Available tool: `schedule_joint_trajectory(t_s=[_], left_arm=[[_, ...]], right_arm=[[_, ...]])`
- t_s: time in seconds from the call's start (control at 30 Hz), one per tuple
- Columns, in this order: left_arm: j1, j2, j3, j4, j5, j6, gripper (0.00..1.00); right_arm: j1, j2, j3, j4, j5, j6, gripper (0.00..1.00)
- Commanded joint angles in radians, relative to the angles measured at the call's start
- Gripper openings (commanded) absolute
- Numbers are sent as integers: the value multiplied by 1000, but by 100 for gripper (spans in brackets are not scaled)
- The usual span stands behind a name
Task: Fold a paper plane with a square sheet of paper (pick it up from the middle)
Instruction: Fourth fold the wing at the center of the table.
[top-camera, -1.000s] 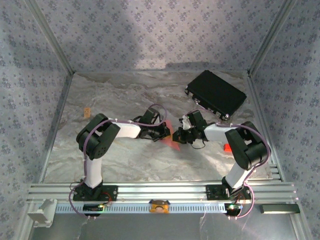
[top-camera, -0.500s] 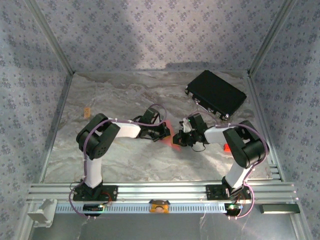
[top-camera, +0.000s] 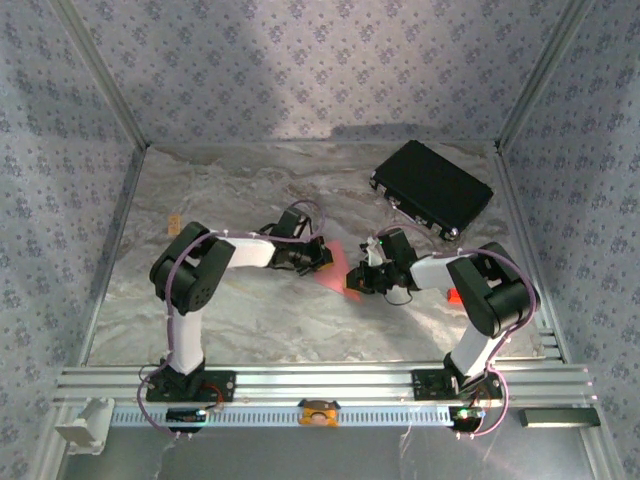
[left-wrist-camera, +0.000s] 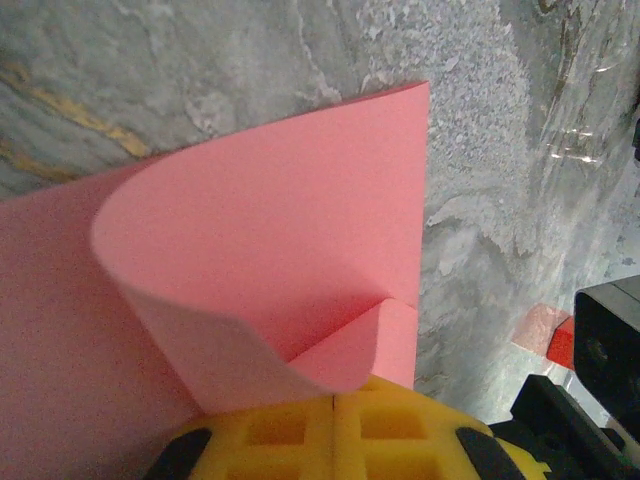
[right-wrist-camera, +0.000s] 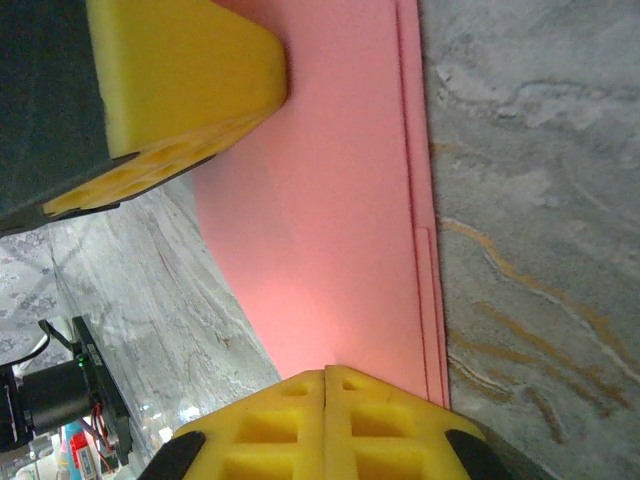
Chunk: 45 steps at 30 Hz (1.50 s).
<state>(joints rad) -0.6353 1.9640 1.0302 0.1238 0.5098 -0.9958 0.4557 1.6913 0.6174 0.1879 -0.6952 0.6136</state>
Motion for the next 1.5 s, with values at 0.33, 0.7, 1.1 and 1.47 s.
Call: schedule_joint_trajectory(t_s=[0.33,0.7,1.1,1.47], left_arm=[[113,46,37,-95,-64,70,3],[194,53,55,-125,-69,87,3],[198,25,133,-248,-123,128,4],[107,-119,128,-248,-134,158,11]], right_arm=[[-7,27,-48,-136,46,7,0],[-7,28,-51,-134,37,6,0],[-6,29,-49,-132,31,7,0],[-6,27,-46,-133,33,7,0]])
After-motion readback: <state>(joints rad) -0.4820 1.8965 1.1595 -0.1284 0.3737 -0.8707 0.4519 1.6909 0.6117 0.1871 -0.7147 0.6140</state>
